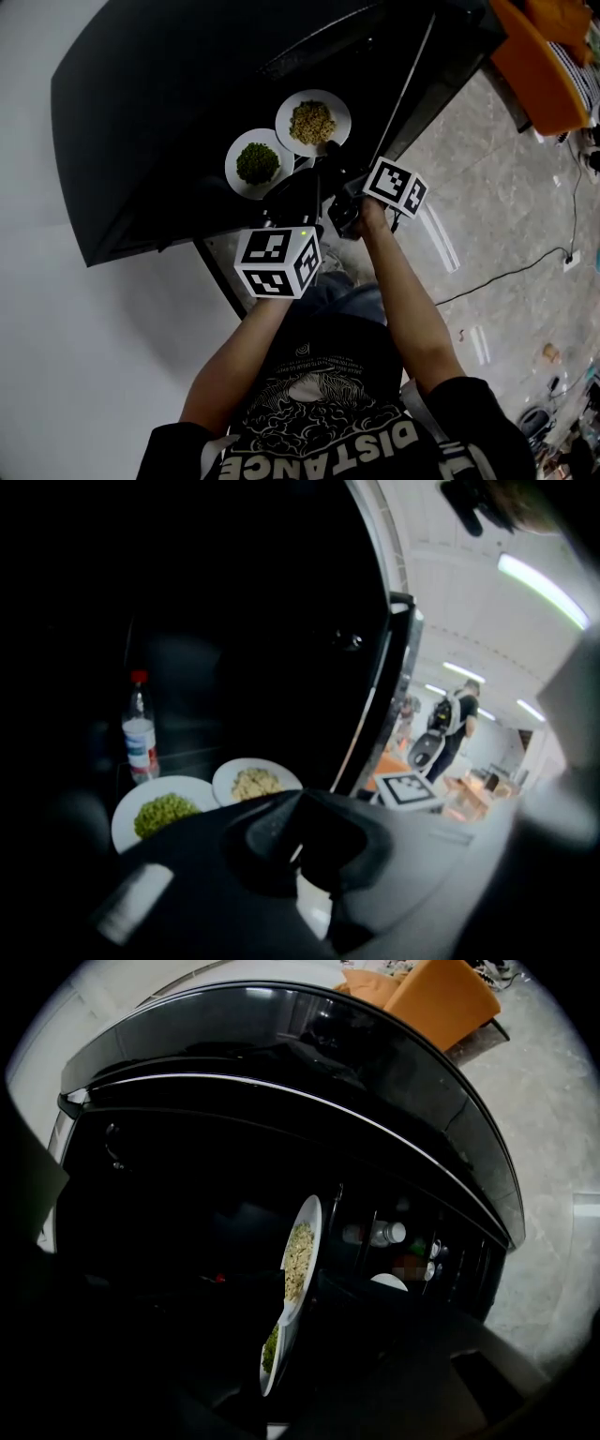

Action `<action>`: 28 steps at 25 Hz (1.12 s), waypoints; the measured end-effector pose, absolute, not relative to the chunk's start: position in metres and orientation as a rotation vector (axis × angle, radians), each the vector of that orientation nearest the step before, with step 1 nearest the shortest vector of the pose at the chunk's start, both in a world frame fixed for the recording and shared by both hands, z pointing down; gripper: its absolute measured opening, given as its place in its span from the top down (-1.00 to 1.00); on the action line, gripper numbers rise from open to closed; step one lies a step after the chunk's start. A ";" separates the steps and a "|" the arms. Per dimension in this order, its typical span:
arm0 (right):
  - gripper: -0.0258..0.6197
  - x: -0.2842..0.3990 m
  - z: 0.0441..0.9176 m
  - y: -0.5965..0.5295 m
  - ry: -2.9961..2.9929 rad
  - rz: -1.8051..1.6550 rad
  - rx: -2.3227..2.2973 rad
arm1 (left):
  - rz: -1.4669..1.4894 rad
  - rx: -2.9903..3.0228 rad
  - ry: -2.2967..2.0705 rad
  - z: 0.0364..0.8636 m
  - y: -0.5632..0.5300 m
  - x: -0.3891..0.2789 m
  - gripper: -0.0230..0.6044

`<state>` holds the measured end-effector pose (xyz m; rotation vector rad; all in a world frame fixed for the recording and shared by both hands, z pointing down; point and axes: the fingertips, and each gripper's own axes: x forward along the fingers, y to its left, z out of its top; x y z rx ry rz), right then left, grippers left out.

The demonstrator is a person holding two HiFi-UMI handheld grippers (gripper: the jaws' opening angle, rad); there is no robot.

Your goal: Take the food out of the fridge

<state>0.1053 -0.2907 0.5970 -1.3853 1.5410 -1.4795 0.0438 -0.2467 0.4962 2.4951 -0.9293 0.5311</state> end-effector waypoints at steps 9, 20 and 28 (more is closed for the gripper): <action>0.89 0.108 0.603 -0.292 1.347 -1.544 -1.202 | 0.524 2.483 -0.937 0.497 -0.249 0.040 0.92; 0.89 0.105 0.581 -0.255 1.358 -1.548 -1.213 | 0.499 2.487 -0.947 0.478 -0.239 0.032 0.92; 0.89 0.107 0.537 -0.207 1.385 -1.549 -1.177 | 0.456 2.473 -1.006 0.447 -0.217 0.025 0.92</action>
